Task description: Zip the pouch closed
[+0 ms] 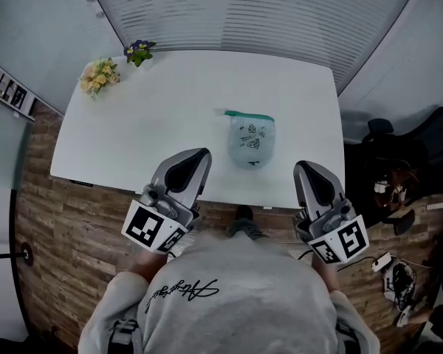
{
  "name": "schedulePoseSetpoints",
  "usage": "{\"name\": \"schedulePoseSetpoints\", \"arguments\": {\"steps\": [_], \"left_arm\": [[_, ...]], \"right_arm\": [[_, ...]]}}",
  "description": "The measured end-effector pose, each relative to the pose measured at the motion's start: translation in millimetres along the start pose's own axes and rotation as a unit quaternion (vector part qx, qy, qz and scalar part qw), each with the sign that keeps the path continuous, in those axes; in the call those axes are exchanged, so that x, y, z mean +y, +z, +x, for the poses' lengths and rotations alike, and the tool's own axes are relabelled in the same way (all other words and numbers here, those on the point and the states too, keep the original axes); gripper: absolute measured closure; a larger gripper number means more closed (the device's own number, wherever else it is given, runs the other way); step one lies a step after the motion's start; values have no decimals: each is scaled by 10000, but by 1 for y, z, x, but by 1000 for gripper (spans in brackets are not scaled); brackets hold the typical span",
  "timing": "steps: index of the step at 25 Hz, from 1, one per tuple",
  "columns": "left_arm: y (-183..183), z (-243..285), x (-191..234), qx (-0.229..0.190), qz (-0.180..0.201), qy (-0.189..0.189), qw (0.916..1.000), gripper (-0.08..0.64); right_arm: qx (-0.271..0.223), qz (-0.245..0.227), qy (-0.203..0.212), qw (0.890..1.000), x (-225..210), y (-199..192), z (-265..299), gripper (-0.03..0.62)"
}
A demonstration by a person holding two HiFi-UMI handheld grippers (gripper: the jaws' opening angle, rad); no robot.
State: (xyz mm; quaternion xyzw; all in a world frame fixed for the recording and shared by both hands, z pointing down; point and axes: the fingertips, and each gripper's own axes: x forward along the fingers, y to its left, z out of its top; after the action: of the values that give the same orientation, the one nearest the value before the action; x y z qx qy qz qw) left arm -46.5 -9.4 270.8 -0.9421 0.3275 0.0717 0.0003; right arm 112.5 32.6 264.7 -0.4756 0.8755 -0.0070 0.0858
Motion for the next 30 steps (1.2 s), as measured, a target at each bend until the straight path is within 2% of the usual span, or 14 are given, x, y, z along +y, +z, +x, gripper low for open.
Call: {"name": "schedulePoseSetpoints", "arguments": {"steps": [17, 22, 30], "left_arm": [[-13, 94, 28, 96, 67, 386, 9992, 558], [-22, 107, 35, 137, 25, 471, 9988, 559], [-17, 110, 47, 175, 27, 437, 9989, 558]], "right_arm": [[136, 231, 444, 9987, -97, -11, 45, 591], [338, 338, 535, 9974, -109, -30, 55, 591], [361, 315, 475, 9977, -114, -29, 67, 591]]}}
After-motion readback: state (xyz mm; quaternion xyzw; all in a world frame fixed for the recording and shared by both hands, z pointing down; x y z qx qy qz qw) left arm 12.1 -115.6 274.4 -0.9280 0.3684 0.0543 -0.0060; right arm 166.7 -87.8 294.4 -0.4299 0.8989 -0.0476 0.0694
